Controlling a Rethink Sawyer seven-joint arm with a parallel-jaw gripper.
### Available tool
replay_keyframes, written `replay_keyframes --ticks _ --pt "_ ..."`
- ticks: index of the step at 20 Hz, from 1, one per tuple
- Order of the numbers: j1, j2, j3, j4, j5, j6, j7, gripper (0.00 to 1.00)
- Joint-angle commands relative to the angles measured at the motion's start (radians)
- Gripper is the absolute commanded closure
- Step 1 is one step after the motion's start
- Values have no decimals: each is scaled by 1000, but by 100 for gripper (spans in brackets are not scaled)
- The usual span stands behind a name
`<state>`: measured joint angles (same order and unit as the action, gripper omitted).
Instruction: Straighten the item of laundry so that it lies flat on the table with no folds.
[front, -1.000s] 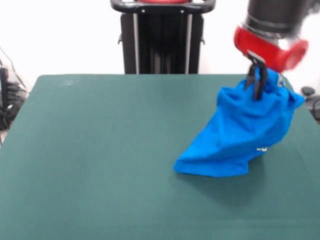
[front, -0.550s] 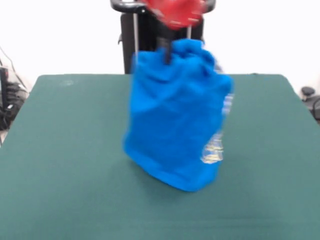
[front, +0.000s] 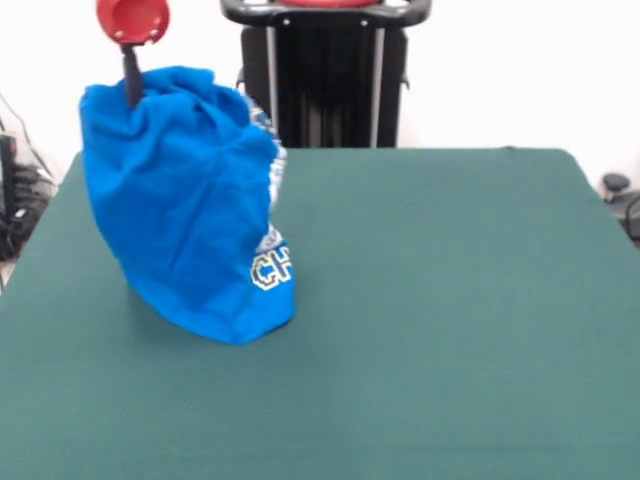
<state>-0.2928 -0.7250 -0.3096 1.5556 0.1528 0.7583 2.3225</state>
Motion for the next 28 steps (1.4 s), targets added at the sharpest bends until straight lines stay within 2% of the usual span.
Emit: replay_keyframes --ticks 1,5,9,17,28 --pt "3 9 210 172 -104 -97 -234 100" --pt "17 9 235 178 -114 -101 -139 100" --pt "57 14 256 188 -80 -93 -27 100" --pt "122 15 318 226 51 -91 122 100" --pt "253 92 312 171 180 -129 256 100"
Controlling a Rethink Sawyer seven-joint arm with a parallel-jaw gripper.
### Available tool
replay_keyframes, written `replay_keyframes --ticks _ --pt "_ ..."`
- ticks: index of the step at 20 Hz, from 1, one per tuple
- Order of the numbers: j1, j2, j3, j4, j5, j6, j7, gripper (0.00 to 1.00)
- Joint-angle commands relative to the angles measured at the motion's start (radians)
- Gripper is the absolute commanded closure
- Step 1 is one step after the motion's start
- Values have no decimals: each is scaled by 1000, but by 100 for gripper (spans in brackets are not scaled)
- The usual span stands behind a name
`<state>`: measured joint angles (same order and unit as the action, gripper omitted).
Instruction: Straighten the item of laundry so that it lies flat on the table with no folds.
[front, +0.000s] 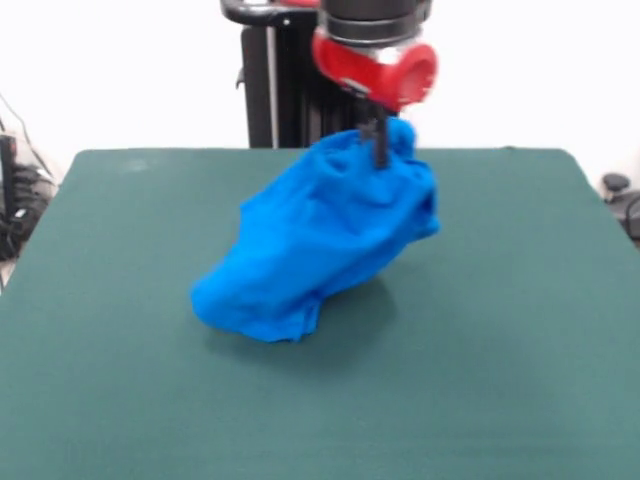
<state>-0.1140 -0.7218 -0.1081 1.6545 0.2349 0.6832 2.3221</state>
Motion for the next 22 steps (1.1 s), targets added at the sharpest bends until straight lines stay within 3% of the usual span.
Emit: replay_keyframes --ticks 1,10,17,22 --pt "81 90 111 72 112 -53 256 100" --pt "153 71 120 47 254 -25 292 100" --pt "225 -11 47 15 288 143 380 100" --pt "223 -93 50 54 318 247 390 100"
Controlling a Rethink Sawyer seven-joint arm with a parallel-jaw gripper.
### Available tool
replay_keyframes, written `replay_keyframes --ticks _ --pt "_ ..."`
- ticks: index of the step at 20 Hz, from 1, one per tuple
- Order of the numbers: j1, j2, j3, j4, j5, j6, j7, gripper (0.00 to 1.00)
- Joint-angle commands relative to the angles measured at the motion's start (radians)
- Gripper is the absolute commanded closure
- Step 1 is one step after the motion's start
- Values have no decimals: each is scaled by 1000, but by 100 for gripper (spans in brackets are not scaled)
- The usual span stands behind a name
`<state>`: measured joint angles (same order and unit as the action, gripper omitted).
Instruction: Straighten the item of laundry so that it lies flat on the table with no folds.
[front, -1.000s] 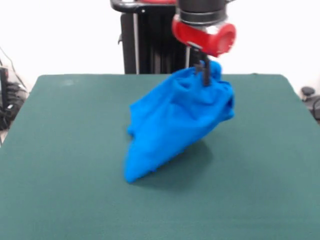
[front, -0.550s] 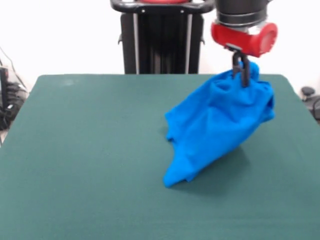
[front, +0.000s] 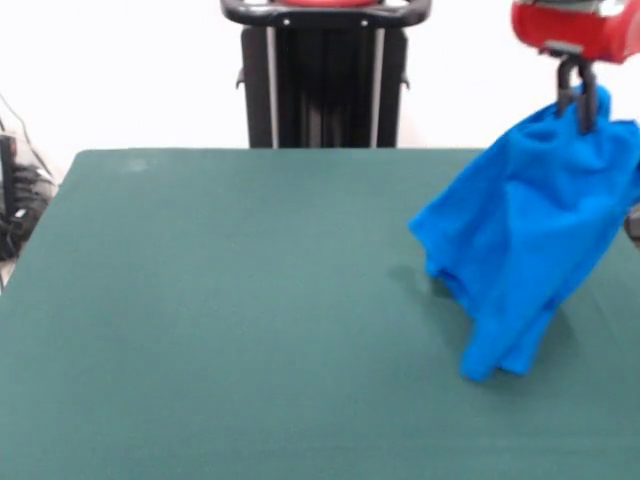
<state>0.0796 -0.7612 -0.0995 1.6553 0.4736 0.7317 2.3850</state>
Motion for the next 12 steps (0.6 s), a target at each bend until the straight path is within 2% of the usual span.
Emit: replay_keyframes --ticks 1,2,4,7,9,12 --pt "18 -63 41 64 85 243 336 100" --pt "7 -73 39 74 91 288 344 100" --pt "-38 -69 25 61 66 453 365 100" --pt "-124 -16 -19 -26 -54 710 353 100" --pt "-192 10 -4 -32 -85 778 267 100" --pt "-300 24 67 24 -52 872 119 100"
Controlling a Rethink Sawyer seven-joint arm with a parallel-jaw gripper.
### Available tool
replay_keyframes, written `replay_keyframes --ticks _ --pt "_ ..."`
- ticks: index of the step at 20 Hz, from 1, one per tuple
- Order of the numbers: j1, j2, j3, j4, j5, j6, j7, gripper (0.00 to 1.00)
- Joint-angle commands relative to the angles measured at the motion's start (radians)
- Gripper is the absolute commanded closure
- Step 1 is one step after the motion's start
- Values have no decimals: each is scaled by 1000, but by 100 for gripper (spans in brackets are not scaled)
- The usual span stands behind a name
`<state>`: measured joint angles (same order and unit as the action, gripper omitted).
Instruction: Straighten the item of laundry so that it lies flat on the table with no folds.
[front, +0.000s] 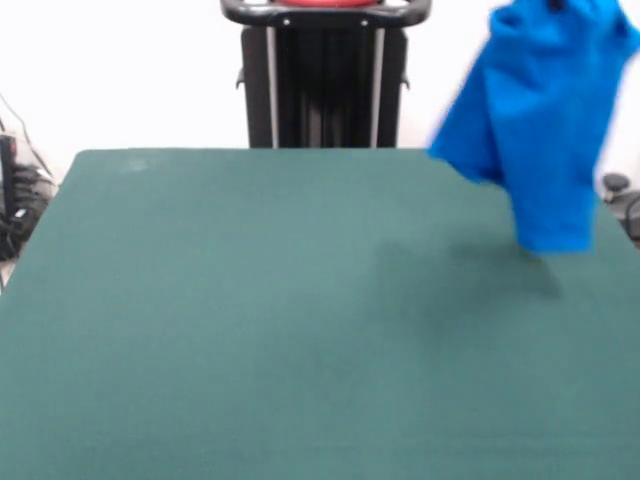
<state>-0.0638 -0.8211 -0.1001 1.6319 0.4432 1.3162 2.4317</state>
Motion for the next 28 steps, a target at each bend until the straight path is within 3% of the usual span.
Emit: replay_keyframes --ticks 1,5,8,11,18,24,28 --pt "-170 86 74 50 -27 309 55 100" --pt "-254 111 90 73 -93 362 -60 100" --pt "-337 196 140 99 -147 287 -239 100" --pt "-380 246 188 111 -159 216 -325 100" --pt "-455 290 270 190 -168 98 -361 100" --pt "-555 389 383 163 -245 133 -443 100" --pt "-586 419 429 144 -280 76 -410 100"
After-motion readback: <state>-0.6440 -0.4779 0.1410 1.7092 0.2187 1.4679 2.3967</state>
